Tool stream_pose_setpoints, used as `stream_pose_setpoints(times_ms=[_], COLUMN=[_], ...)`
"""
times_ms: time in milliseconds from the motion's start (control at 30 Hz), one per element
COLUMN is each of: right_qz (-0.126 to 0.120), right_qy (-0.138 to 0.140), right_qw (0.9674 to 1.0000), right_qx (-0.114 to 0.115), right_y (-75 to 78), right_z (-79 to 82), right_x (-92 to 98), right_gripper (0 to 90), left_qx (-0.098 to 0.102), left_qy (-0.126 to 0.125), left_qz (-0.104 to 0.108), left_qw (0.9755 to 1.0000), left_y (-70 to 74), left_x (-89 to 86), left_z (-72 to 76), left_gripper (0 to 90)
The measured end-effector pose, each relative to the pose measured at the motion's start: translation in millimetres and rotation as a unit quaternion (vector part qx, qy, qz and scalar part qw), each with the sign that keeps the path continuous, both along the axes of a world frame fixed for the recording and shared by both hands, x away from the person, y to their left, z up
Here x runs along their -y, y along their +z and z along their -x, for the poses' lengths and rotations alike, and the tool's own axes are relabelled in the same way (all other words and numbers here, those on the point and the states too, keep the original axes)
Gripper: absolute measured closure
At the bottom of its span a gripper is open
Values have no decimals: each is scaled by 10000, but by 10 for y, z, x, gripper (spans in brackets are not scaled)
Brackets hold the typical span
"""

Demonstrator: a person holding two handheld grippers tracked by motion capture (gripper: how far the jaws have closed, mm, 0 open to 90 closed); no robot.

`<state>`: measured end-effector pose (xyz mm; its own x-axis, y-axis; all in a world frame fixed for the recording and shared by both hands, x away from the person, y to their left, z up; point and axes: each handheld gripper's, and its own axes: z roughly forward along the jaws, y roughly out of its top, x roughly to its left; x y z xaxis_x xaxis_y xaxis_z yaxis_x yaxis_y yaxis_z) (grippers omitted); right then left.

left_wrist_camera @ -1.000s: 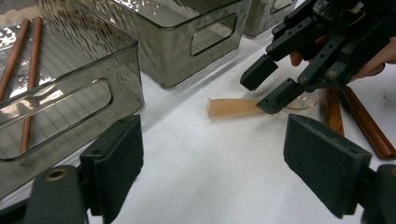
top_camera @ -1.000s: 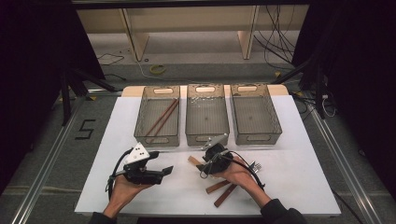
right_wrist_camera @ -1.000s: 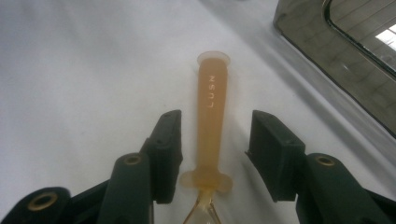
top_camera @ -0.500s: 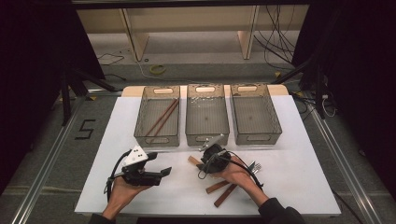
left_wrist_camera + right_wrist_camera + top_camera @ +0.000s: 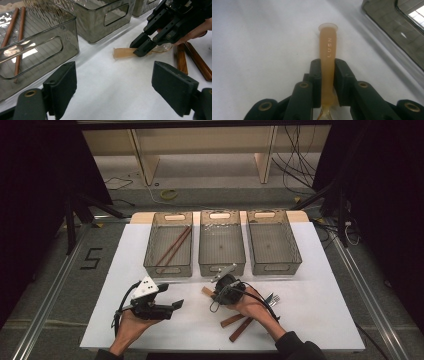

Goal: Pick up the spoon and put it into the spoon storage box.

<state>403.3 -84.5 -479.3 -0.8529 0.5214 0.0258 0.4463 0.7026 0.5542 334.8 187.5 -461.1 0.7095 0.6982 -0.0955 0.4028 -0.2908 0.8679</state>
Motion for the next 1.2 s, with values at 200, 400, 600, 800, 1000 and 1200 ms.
stream_pose_setpoints(times_ms=[200,400,600,800,1000,1200], right_qz=[-196,-392,-689,-998,-1325,-1531], right_qy=[38,-74,-173,-264,-438,-563], right_qw=[9998,9992,9975,9947,9901,9863], right_qx=[-17,-23,-46,12,152,259], right_y=[69,140,194,319,506,643], right_z=[7,-4,-25,-28,-81,-171], right_x=[30,99,162,220,330,404], right_gripper=[784,785,786,786,786,786], left_qx=[-10,-32,-31,-29,-39,-28], left_qy=[21,56,72,72,87,97], left_qz=[26,110,109,135,161,168], left_qw=[10000,9999,9999,9999,9998,9998], left_y=[-3,-15,-18,-16,-16,-17], left_x=[-11,-23,-34,-43,-46,-49], left_z=[-3,-10,-13,-13,-15,-16], left_gripper=[197,196,197,196,197,196])
